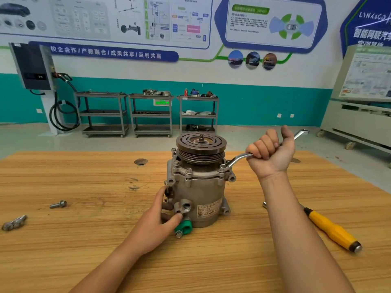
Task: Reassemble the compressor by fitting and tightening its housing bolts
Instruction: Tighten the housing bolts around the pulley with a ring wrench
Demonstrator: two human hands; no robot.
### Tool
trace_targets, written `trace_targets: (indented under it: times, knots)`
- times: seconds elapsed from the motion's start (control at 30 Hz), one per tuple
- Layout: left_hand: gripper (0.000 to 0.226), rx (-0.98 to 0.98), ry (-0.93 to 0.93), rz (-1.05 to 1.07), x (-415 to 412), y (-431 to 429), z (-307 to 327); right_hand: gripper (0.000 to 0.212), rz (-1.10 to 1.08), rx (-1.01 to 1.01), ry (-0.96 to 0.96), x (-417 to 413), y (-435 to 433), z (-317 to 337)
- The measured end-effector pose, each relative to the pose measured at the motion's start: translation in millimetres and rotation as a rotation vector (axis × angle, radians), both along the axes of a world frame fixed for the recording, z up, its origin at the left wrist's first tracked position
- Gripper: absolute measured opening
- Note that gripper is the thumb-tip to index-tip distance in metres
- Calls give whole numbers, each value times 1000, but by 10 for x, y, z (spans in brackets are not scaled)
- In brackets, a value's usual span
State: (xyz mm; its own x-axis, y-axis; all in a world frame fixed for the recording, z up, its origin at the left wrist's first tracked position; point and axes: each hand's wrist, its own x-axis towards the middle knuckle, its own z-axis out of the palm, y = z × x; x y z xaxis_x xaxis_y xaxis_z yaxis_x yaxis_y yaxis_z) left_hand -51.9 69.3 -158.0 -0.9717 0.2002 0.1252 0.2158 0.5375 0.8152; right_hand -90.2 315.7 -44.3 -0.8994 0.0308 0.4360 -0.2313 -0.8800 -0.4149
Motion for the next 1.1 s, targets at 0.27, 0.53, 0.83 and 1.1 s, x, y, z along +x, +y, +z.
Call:
trace_targets:
  times: [0.27,0.53,0.83,1.1]
  knots:
    - [83,12,6,-8,-19,-22,-29,40,72,139,76,-133,43,1]
    - [84,11,35,-7,-45,-26,-64,41,-1,46,-18,48,121,-316]
    - [83,0,34,-6,-49,-19,-69,46,-423,351,67,676,-117,-295]
    - [37,45,181,-72,-57,-32,-97,36,-1431,1276,563,706,-1389,-512]
